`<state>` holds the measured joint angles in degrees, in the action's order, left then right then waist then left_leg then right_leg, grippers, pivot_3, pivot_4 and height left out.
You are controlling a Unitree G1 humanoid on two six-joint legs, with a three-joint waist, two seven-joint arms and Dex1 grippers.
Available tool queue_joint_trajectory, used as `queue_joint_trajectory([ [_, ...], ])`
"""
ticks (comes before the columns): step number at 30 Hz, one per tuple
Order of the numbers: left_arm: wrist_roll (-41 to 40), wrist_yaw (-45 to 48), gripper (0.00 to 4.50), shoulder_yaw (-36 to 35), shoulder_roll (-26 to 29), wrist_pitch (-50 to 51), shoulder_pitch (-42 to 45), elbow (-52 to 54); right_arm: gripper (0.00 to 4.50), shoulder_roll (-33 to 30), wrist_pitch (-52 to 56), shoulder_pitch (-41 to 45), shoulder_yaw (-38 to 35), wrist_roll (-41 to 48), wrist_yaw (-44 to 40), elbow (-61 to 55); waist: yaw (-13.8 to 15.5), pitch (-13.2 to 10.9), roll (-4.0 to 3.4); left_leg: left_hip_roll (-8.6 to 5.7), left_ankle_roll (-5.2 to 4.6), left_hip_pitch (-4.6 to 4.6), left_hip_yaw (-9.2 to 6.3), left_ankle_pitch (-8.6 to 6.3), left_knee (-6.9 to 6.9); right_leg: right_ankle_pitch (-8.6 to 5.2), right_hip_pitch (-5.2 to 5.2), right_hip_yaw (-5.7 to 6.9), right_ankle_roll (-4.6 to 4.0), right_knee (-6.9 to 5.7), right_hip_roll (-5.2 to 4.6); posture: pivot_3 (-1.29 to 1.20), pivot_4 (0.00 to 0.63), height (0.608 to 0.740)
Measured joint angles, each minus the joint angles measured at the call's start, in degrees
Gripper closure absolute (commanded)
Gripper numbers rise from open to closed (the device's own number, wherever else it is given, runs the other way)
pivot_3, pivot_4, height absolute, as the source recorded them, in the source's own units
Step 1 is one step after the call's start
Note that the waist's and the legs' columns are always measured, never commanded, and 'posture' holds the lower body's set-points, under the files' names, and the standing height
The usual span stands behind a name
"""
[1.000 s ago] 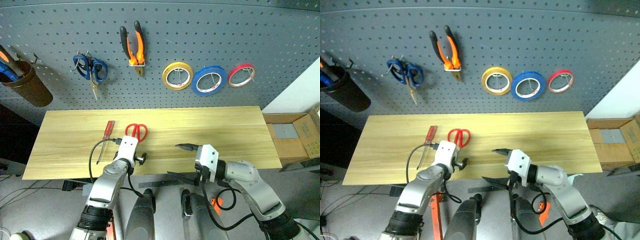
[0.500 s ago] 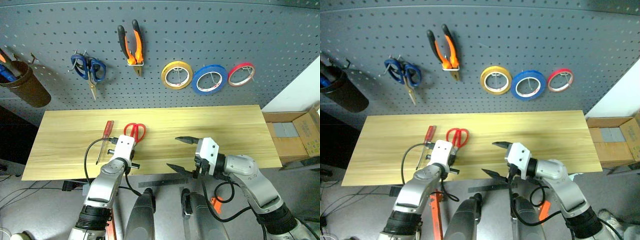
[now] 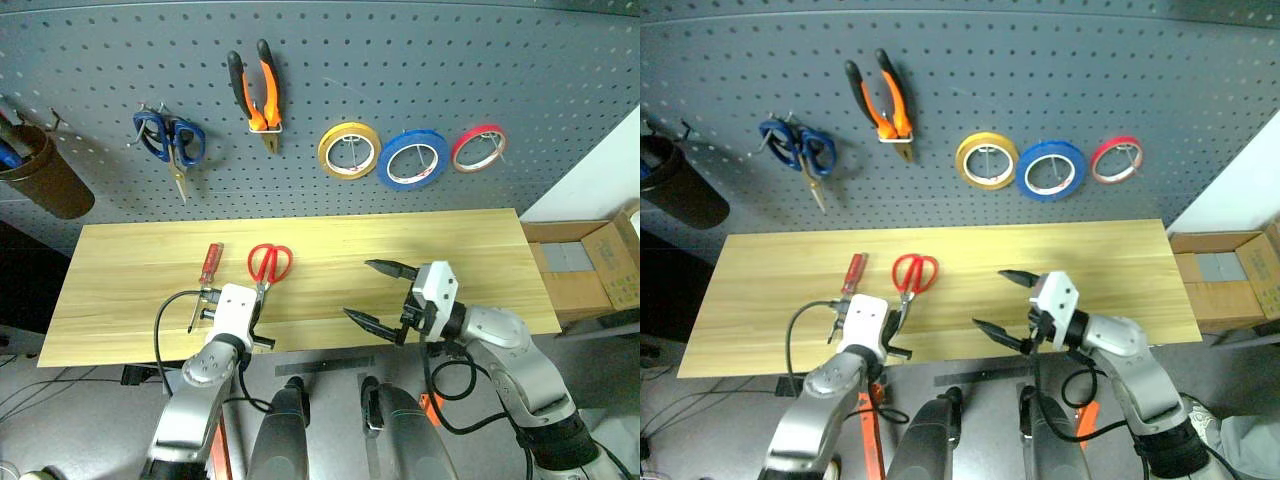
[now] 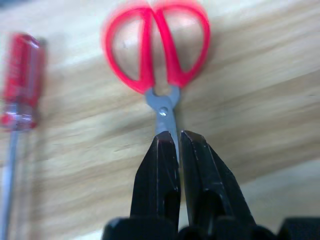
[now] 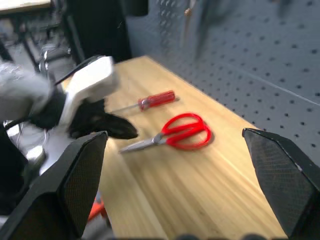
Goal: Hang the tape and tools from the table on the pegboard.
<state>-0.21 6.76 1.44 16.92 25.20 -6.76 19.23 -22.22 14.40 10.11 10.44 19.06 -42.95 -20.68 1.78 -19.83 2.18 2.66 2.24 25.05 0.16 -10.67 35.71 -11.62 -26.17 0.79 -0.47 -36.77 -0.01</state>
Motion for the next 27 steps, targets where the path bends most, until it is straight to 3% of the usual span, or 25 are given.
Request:
queue_joint_trajectory([
  [4, 2.7, -1.2, 4.22, 1.0, -0.6, -5.9, -6.6, 6.3, 0.00, 0.6, 2.3, 0.1, -2.1, 2.0, 2.2, -1.1, 0.2, 0.8, -0.01, -0.04, -0.02, 0.01, 0.02, -0.03, 0.01, -0.10, 0.01, -0.01, -0.16, 0.09, 0.00, 0.19, 0.228, 0.740],
  [9, 4.9, -2.7, 4.22, 1.1, -2.1, -7.1, -3.9, 4.5, 0.00, 0.7, 2.3, 0.5, -2.3, 1.7, 2.8, -1.0, 1.1, 1.5, 0.06, -0.06, -0.04, 0.01, -0.01, -0.04, 0.10, -0.18, 0.04, 0.09, -0.31, 0.09, 0.01, 0.20, 0.228, 0.740],
  [12, 4.7, -2.5, 3.62, 0.2, -2.3, -6.9, 0.9, 2.1, 0.00, 1.0, 2.1, 1.9, -1.6, 0.7, 3.0, -0.4, 1.4, 1.8, 0.19, -0.05, -0.06, 0.01, -0.01, -0.03, 0.14, -0.17, 0.08, 0.12, -0.30, 0.06, 0.01, 0.20, 0.242, 0.740],
  [16, 3.0, -0.8, 2.29, -1.9, -2.1, -1.9, 8.8, -4.3, 0.00, 1.7, 2.5, 3.7, 0.0, 0.0, 3.0, 1.2, 1.5, 2.0, 0.23, -0.08, -0.07, 0.02, 0.02, -0.03, 0.14, 0.02, 0.08, 0.11, 0.03, 0.00, 0.11, 0.19, 0.272, 0.740],
  [20, 2.4, 0.5, 0.90, -2.4, -1.8, 3.7, 11.3, -8.5, 0.00, 1.4, 2.9, 4.2, 0.7, 0.0, 2.3, 2.2, 1.4, 2.0, 0.23, -0.05, -0.07, 0.01, 0.05, -0.10, 0.12, -0.04, 0.05, 0.06, 0.05, -0.07, 0.16, 0.18, 0.299, 0.740],
  [27, 0.0, 4.1, 0.90, -1.9, -1.9, 14.4, 14.0, -11.4, 0.00, 1.0, 3.9, 4.2, 2.7, 0.0, 0.5, 2.4, 1.4, 1.9, 0.21, 0.04, -0.08, -0.07, 0.03, -0.10, 0.25, -0.05, 0.08, 0.02, 0.05, -0.20, 0.19, 0.17, 0.343, 0.740],
])
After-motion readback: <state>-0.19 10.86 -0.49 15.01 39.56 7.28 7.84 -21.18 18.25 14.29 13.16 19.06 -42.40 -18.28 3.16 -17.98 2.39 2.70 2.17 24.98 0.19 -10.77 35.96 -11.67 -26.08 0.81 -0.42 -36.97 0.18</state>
